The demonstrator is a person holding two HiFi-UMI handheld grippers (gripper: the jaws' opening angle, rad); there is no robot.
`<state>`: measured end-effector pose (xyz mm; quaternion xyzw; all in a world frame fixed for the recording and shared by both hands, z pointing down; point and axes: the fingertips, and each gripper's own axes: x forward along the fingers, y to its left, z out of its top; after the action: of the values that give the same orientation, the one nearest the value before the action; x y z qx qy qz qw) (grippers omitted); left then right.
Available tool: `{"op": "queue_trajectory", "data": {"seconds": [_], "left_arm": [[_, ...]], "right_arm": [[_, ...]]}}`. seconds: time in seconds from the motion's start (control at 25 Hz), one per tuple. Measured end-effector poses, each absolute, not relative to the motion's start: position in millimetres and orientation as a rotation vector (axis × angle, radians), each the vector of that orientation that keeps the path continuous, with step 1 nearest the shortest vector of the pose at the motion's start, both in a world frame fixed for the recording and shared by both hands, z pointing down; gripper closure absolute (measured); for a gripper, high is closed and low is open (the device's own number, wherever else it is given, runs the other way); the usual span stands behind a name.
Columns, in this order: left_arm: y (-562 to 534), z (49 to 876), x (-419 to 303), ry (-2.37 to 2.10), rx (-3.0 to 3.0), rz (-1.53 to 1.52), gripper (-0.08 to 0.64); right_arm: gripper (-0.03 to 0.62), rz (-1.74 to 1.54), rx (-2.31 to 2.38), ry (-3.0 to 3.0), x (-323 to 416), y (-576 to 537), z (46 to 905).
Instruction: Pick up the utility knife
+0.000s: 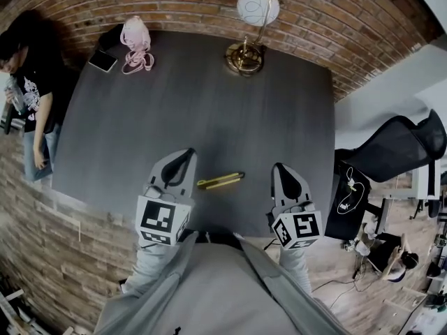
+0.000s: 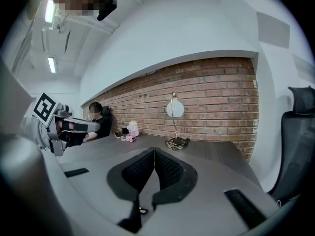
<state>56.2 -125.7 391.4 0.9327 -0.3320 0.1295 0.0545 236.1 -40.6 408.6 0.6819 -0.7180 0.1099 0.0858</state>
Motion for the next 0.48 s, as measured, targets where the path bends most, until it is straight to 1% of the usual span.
{"op": "queue_trajectory", "data": {"seconds": [0.48], "left_arm": [[-130.6, 398.8, 43.1, -1.077, 2.756, 0.368, 0.54]], "right_arm": [[0.574, 0.294, 1.77, -2.22, 215.0, -63.5, 425.0]]}}
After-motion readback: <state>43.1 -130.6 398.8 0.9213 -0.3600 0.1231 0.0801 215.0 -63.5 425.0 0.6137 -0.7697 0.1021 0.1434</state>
